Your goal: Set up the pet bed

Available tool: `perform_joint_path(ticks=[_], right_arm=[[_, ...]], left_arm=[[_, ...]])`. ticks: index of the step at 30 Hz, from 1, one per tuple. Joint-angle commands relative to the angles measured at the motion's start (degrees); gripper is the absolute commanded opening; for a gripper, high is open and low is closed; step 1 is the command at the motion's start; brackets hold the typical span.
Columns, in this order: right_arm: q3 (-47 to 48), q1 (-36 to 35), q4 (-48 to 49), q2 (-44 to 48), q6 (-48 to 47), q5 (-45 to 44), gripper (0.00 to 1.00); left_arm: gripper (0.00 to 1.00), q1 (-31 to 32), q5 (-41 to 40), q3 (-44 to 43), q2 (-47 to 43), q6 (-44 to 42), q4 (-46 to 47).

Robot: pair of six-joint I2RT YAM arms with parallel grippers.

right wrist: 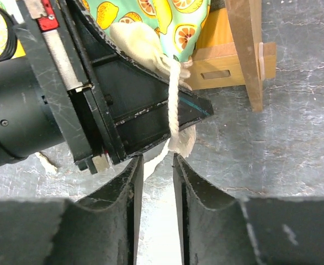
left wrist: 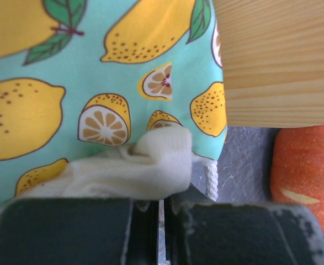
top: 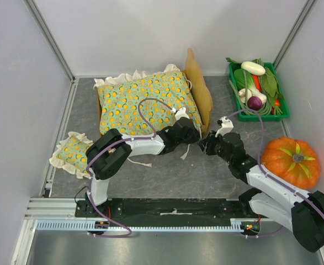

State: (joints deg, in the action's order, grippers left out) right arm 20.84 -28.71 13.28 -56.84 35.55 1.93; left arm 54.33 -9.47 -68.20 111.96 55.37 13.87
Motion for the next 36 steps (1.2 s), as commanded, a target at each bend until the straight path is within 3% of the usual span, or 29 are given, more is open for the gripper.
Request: perform_joint_path(ticks=[1,5,10,14,20,28,36], right_arm=[[4.30,-0.12,-1.49,5.06,-4.08,-2.80,0.41],[4.38,-0.03,-5.45,7.53,-5.23,-3.60,0.48],[3.94,1.02,-10.89,10.17,-3.04,-10.62,0.44],[5.00,5.15,-11.08,5.87,-1.63,-3.29,0.38],[5.88,7.09,-7.40,-0.64,-3.21,6.84,0.37],[5.53,7.53,-2.38,-4.77,-1.01,10.55,0.39],[5.70,7.97,0.60,-8.72,-1.01,10.99,0.33]], left_arm=[[0.02,0.43,2.62,-0.44,1.15,-2.03,-0.33],[0.02,-0.53,2.62,-0.61,1.42,-1.68,-0.42],[0.02,-1.24,2.53,-0.53,0.98,-1.85,-0.51],[0.02,-1.68,2.62,-0.35,0.54,-2.02,-0.60],[0.02,-1.94,2.80,-0.53,0.45,-2.02,-0.77],[0.02,-2.03,2.97,-0.70,0.45,-1.85,-0.68],[0.02,-2.03,3.06,-0.61,0.27,-1.85,-0.51]])
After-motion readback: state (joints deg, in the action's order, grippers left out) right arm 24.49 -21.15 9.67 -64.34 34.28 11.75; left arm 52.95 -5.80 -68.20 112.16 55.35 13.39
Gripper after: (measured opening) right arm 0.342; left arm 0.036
